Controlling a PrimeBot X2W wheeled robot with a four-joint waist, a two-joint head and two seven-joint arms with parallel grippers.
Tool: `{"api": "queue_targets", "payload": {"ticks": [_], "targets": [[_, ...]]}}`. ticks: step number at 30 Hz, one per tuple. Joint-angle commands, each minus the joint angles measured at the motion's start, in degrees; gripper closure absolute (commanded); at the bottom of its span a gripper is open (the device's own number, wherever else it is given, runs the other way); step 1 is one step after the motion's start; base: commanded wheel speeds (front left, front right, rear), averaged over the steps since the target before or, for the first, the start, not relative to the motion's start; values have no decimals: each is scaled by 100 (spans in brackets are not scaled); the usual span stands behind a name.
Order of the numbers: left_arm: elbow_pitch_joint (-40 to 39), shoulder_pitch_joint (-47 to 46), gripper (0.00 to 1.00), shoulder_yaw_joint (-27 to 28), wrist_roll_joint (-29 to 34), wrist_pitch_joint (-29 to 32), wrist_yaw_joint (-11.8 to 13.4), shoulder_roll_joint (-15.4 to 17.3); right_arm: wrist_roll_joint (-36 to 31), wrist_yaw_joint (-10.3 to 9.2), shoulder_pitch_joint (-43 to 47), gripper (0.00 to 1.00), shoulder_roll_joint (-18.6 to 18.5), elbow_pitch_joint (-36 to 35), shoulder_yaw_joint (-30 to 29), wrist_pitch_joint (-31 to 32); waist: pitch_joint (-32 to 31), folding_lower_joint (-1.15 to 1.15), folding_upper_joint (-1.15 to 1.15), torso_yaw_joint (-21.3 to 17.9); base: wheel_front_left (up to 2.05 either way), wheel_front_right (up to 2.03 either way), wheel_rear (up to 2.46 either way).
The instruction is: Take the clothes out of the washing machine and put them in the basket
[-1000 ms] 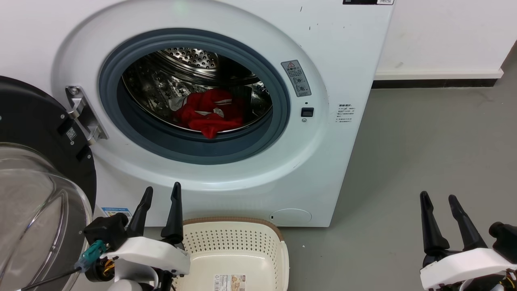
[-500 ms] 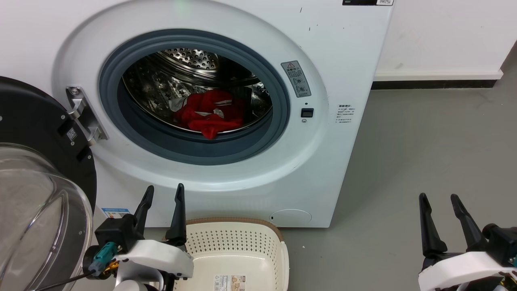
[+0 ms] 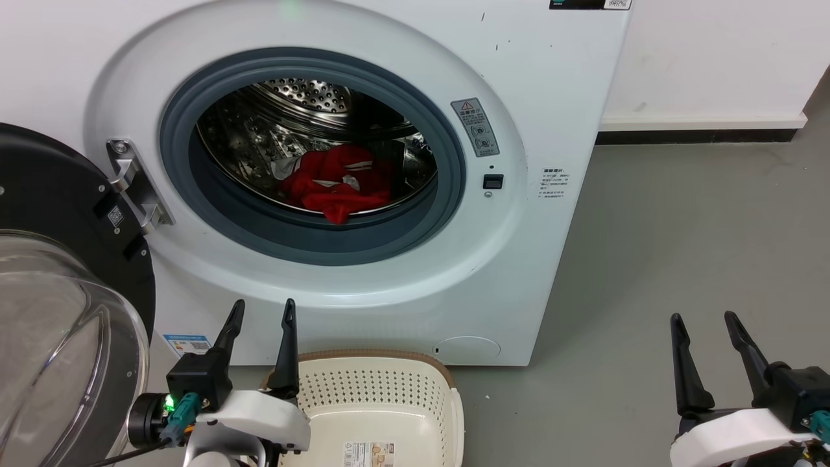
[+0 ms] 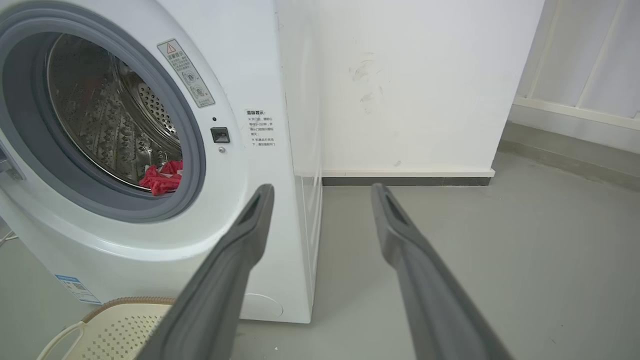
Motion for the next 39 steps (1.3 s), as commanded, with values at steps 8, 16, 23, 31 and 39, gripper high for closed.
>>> {"api": "queue_targets", "payload": {"ticks": [8, 16, 23, 31, 39], "targets": [[96, -55, 0, 37, 503, -148, 58, -1, -485, -2, 80, 0, -8, -76, 21, -112, 13, 0, 0, 8, 0, 0, 0], [133, -74, 0, 52, 803, -221, 85, -25, -729, -2, 95, 0, -8, -79, 11, -165, 12, 0, 0, 8, 0, 0, 0], [179, -67, 0, 116, 761, -239, 31, -73, -646, -2, 91, 0, -7, -22, 4, -158, 13, 0, 0, 1, 0, 0, 0], [222, -63, 0, 174, 743, -239, 7, -111, -650, -3, 81, 0, -7, 15, 31, -143, 23, 0, 0, -12, 0, 0, 0], [239, -94, 0, 218, 760, -239, 17, -138, -751, -2, 63, 0, -7, -15, 45, -122, 47, 0, 0, -18, 0, 0, 0]]}}
